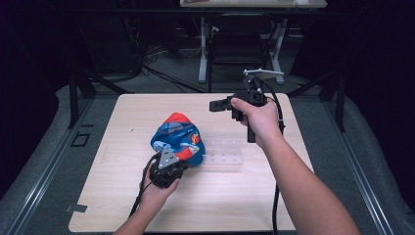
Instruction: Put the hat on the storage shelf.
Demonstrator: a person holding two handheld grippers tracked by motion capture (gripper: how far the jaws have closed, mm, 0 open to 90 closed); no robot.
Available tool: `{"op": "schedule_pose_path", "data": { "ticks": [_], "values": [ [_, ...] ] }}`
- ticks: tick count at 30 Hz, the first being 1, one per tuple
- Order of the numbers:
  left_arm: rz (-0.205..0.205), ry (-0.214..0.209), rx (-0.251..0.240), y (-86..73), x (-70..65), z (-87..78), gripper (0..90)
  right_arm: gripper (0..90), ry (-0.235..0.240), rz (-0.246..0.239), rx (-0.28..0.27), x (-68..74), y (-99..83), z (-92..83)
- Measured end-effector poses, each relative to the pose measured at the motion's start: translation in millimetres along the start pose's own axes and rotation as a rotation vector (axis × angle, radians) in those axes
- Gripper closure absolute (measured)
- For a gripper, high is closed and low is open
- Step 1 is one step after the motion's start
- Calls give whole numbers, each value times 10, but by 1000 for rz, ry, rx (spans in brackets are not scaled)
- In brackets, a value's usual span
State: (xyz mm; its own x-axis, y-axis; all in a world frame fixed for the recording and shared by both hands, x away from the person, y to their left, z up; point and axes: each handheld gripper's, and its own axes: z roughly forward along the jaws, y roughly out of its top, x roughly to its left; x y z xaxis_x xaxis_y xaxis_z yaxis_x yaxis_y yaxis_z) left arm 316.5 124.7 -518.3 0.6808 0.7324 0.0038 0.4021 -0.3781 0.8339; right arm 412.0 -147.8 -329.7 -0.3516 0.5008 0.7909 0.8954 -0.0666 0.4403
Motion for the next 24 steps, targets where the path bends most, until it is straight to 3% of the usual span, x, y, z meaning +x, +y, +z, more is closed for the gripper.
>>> {"op": "schedule_pose_path", "data": {
  "ticks": [10,14,24],
  "values": [
    [-4,13,8,-74,43,-85,739,849,-35,-16,3,-25,-15,-52],
    [-18,14,21,-129,69,-129,683,839,-72,-35,9,-33,-38,-89],
    [-6,15,37,-267,126,-243,600,829,-129,-67,30,-64,-115,-147]
  ]
}}
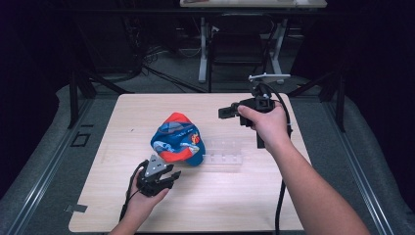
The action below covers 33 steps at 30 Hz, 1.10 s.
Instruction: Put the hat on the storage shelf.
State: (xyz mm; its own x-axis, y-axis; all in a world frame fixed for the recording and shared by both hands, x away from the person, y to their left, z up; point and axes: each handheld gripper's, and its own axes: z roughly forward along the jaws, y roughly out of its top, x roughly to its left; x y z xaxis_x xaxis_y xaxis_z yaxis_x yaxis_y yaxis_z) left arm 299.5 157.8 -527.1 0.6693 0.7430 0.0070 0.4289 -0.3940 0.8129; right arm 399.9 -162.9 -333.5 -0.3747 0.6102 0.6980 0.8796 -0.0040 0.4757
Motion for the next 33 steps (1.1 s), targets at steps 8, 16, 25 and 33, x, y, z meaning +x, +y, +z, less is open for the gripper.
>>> {"op": "schedule_pose_path", "data": {
  "ticks": [8,16,25,33],
  "values": [
    [-19,4,5,-127,90,-123,526,817,-32,-29,7,-2,-63,-37],
    [-68,6,26,-352,176,-215,501,789,-73,-53,21,-32,-177,-62],
    [-111,8,39,-454,276,-211,492,745,-102,-77,26,-83,-313,-86],
    [-130,19,45,-498,312,-187,492,702,-152,-100,54,-207,-489,-58]
  ]
}}
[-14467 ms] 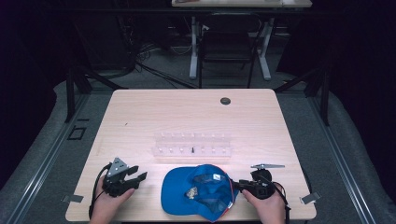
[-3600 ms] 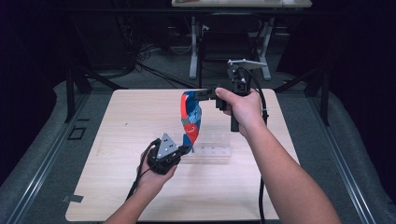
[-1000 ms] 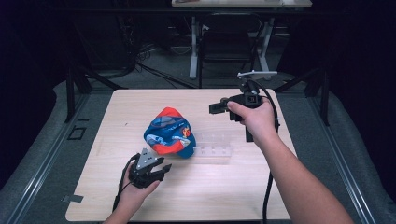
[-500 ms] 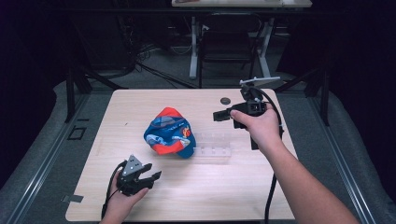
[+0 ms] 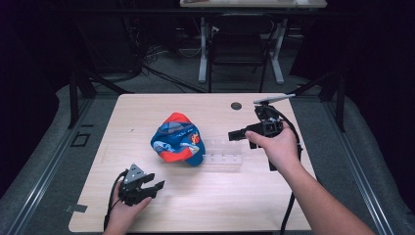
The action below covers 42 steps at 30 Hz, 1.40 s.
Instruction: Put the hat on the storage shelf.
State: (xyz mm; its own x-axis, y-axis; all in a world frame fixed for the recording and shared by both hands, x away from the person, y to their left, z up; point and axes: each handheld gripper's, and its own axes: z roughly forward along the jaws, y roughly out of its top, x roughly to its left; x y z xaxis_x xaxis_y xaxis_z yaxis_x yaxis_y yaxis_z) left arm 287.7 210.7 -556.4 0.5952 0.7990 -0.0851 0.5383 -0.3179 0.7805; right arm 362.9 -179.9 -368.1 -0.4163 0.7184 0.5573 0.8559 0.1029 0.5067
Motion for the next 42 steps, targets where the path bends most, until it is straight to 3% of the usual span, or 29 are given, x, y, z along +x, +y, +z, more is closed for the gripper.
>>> {"op": "schedule_pose_path", "data": {
  "ticks": [10,23,26,34,37,39,40,42],
  "values": [
    [-17,5,2,-21,43,9,489,618,-20,-10,5,-92,-226,7],
    [-10,1,5,-22,29,19,489,606,4,15,-3,-285,-714,71],
    [-11,0,3,-23,24,20,489,598,-9,3,-5,-333,-826,109],
    [-12,0,7,-28,21,30,490,575,16,33,-22,-522,-1158,265],
    [-9,-1,10,-28,17,32,490,577,-15,27,-30,-577,-1255,310],
    [-9,-1,10,-28,16,32,490,577,-69,2,-44,-617,-1320,337],
    [-11,-3,11,-27,14,30,490,577,-119,-22,-52,-646,-1368,356],
    [-8,-2,14,-24,7,29,490,577,-141,-32,-62,-693,-1423,377]
  ]
}}
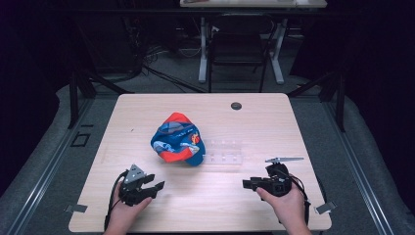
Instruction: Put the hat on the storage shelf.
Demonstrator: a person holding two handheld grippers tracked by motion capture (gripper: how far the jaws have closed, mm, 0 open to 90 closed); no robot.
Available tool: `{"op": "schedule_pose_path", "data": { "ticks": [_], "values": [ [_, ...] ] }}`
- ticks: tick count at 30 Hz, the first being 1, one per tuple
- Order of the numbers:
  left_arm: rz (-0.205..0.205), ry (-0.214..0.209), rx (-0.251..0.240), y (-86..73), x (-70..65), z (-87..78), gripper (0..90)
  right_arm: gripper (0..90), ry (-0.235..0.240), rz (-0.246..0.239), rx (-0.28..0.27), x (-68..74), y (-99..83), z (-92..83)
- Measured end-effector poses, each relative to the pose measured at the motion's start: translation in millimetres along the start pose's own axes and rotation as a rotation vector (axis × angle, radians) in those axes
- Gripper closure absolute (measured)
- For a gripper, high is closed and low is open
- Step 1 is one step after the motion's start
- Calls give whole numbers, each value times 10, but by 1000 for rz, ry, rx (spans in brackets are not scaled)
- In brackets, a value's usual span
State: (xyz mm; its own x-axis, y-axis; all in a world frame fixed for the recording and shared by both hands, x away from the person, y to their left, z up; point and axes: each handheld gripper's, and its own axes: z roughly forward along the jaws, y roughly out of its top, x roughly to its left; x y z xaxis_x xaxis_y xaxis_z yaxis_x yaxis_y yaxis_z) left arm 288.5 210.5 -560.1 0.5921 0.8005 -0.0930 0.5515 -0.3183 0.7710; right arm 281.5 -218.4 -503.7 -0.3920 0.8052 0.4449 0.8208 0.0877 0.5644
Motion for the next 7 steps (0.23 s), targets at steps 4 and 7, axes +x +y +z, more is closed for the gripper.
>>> {"op": "schedule_pose_path", "data": {
  "ticks": [4,7],
  "values": [
    [-1,-7,-15,8,-31,17,490,576,-23,11,-29,-91,-118,42],
    [-11,-20,-25,25,-56,22,490,575,-53,-14,-52,-115,-185,64]
  ]
}}
